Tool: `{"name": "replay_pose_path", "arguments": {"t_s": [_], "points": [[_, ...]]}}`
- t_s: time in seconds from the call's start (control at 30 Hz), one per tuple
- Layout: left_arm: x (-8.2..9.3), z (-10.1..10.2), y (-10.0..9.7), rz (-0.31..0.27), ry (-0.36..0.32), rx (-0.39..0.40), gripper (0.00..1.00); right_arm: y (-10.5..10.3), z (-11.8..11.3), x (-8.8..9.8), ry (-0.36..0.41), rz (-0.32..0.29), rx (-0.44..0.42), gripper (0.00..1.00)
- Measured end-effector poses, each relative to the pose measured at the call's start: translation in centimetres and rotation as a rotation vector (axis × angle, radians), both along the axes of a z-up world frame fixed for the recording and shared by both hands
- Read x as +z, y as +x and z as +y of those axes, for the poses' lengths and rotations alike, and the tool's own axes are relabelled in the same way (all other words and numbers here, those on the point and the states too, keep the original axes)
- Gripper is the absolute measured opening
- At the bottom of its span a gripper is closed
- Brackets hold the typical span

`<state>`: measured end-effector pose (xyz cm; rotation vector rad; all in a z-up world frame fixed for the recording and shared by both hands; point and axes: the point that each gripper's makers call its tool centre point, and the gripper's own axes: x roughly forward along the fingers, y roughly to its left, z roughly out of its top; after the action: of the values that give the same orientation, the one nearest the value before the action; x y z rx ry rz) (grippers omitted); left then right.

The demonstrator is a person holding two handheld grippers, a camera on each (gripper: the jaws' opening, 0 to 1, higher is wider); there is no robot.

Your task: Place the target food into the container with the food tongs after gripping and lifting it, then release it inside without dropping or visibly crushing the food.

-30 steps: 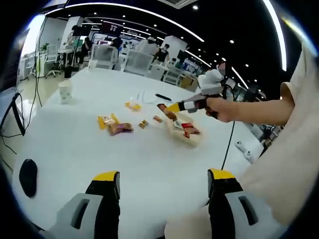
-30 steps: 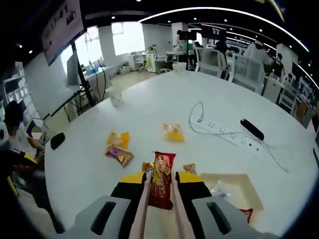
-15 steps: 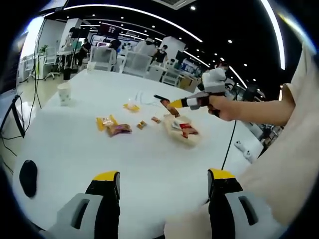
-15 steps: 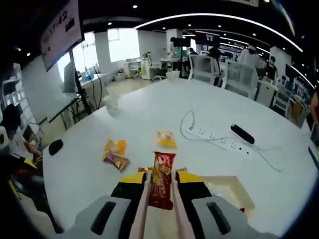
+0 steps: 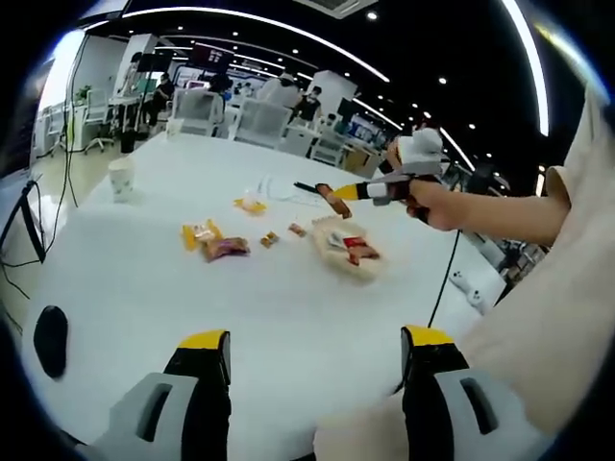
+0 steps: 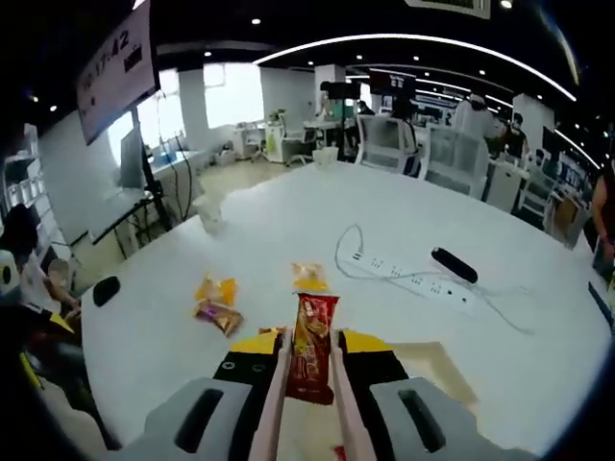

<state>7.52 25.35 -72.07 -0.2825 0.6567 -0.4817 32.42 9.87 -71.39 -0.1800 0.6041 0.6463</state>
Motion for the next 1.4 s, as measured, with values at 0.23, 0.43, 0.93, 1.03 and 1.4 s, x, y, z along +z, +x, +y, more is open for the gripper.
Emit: {"name": "replay_pose_path", "arguments": {"t_s": [0.23,0.43,0.93,1.03,1.4], "points": [[0.0,0.0,0.2,-0.011,0.018,-0.002,0.76,0.0,-1.4,0.3,-0.004,-0.027,-0.035,0.22],[0.0,0.2,0.2,-0.012,0.018,-0.005,0.76,0.0,-2.6,0.4,0.010,-0.035,-0.074,0.22],[-0.2,-0.2,-0.4,-0.003,0.006,-0.022,0.75,-0.6,-4.3,0.3,0.028,-0.022,-0.128,0.22],[-0.1,-0.1,-0.3,-0.003,0.007,-0.022,0.75,-0.7,-4.6,0.3,0.032,-0.019,-0.136,0.23],[-0.1,-0.3,-0.3,-0.004,0.008,-0.029,0.74,-0.4,-5.2,0.5,0.065,-0.012,-0.172,0.23]]}}
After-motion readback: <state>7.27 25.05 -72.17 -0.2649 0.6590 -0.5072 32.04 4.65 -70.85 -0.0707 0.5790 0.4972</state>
